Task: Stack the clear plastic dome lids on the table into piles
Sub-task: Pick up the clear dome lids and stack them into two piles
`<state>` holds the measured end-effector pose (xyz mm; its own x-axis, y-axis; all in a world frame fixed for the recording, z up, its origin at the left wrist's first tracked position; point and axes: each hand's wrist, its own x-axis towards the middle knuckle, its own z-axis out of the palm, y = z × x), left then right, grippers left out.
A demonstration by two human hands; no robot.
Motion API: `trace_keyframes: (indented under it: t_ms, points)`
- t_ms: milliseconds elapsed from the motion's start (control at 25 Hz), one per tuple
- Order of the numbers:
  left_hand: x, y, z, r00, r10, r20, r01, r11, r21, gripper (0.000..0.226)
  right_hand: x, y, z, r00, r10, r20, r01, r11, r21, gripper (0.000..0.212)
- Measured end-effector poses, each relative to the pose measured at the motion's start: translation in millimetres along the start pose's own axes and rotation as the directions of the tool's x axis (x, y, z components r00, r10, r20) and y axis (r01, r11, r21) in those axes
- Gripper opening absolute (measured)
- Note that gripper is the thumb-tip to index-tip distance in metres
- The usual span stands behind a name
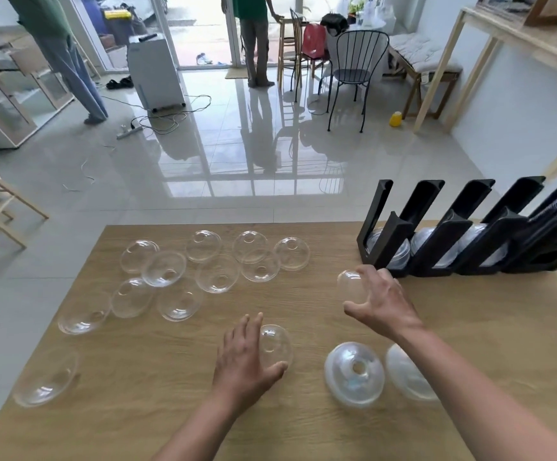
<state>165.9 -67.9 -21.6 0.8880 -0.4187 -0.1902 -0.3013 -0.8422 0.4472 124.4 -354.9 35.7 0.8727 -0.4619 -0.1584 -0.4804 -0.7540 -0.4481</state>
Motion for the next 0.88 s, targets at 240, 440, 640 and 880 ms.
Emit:
trace_keyframes:
  t_ms: [240, 440, 640, 880]
  points:
    - [20, 4, 12, 0.994, 0.101, 0.047, -0.109, 0.964, 0.243, 0.097, -51, 27, -33, 0.996, 0.024, -0.087, -0.015, 0.993, 0.114, 0.082]
    - [14, 27, 3, 0.994, 0.105, -0.037, -0.110, 0.978, -0.180, 0.093, -89, 74, -46, 0.985, 0.133, -0.112, -0.125, 0.989, 0.074, 0.089]
    - [-14, 111, 18, 0.900, 0.437, -0.007, -0.435, 0.894, -0.103, 0.094, -110, 107, -39, 0.972, 0.221, -0.082, -0.214, 0.974, 0.080, 0.095]
    - [-1, 128, 54, 0.851, 0.485, 0.199, -0.519, 0.835, 0.183, 0.092, -115, 99, -21, 0.972, 0.218, -0.088, -0.212, 0.975, 0.070, 0.093]
